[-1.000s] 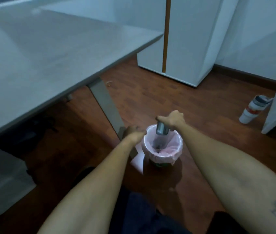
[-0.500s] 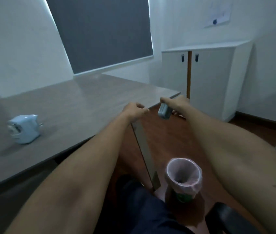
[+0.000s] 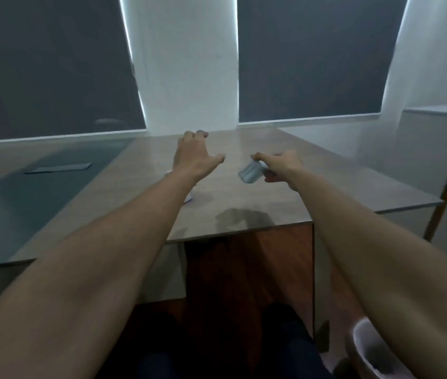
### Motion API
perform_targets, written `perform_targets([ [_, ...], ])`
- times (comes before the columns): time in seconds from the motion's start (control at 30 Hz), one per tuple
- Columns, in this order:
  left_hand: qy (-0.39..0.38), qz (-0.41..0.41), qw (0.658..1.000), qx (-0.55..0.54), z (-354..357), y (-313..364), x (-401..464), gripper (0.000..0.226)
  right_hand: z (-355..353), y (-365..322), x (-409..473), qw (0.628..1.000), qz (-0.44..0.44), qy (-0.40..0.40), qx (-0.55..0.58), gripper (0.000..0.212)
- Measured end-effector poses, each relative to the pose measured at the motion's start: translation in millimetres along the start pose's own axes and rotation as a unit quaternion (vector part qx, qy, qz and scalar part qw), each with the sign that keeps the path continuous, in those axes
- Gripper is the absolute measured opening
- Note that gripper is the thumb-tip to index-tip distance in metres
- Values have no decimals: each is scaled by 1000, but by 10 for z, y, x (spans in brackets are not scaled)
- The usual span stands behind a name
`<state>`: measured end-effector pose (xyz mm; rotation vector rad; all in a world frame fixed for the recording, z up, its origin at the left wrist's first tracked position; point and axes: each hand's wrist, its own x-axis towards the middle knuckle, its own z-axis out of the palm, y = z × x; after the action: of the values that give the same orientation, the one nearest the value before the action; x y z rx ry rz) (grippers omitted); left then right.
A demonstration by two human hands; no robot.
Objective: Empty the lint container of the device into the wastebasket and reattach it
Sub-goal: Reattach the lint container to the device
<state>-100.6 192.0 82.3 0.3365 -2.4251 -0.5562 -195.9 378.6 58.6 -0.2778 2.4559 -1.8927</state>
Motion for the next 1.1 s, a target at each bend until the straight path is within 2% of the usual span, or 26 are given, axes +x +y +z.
perform_targets([
  [0.23,12,-129,991,-31,24,-944,-92,88,886,46,209,992,-51,-113,23,40],
  [0.4,-3,-119,991,-64,158,-1212,-71,90,1149,190,457,987,-54,-143,59,51],
  [0.53,15,-99,993,-66,245,-1317,27,81,1221,294,606,982,-11,-145,119,40],
  [0.63,22,-115,989,-94,256,-1394,113,67,1231,327,677,971,20,-168,171,30],
  [0.73,20,-167,970,-174,247,-1512,170,55,1241,314,697,960,45,-190,203,31],
  [0.87,10,-257,899,-354,189,-1586,186,41,1302,233,651,944,68,-223,233,30],
  [1.0,0,-283,871,-401,198,-1642,206,43,1405,154,625,939,66,-240,235,32],
  [1.1,-5,-283,868,-408,228,-1677,221,34,1483,138,642,942,61,-244,224,34],
])
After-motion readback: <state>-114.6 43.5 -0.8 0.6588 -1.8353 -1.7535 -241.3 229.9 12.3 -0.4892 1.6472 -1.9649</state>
